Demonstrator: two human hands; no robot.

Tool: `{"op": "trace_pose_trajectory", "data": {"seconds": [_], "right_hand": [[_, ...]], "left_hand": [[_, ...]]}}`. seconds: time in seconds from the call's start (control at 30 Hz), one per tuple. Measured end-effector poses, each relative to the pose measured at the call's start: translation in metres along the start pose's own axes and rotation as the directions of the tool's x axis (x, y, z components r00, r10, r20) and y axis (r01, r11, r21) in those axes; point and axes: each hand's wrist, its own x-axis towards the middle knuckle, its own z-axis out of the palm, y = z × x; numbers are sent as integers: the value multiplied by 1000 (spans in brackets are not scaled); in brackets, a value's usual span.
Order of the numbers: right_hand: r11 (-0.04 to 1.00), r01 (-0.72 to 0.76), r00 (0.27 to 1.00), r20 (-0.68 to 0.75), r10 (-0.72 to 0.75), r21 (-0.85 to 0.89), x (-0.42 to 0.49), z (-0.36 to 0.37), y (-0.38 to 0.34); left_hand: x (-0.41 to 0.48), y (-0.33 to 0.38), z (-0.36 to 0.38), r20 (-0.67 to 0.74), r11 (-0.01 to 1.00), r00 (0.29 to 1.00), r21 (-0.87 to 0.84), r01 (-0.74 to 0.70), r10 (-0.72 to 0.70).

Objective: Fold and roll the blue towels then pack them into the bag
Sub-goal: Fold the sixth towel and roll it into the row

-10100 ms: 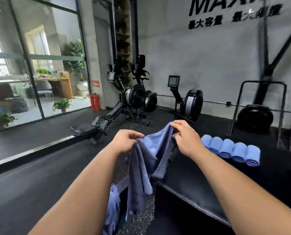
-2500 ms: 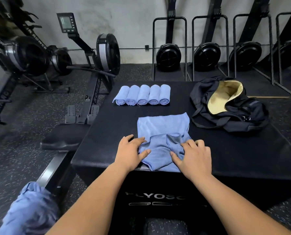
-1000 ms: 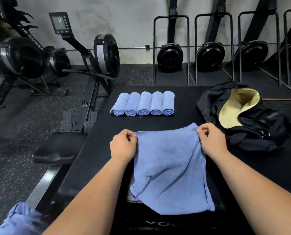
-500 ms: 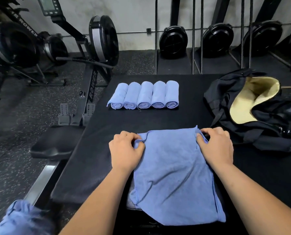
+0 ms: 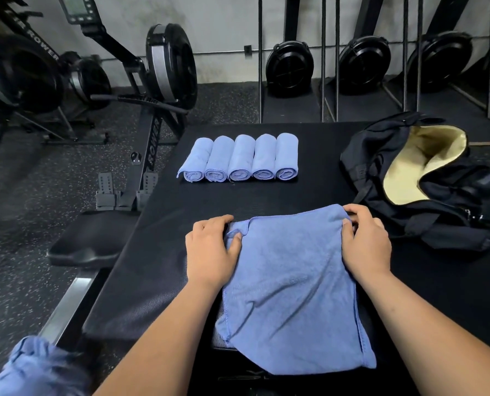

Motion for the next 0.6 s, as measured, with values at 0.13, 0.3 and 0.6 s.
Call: {"op": "trace_pose_trajectory", "data": {"seconds": [0.13, 0.3, 0.6], "right_hand": [[995, 96, 995, 25, -95, -38, -5, -4, -6], [991, 119, 993, -2, -119, -67, -5, -2, -2], [997, 77, 996, -44, -76, 5, 0, -2, 3]], "left_hand": [[0, 1, 1, 16, 994, 1000, 107, -19, 18], [0, 1, 2, -1, 997, 1000, 82, -5, 5], [1, 0, -1, 20, 1000, 1000, -6, 2, -2]]}}
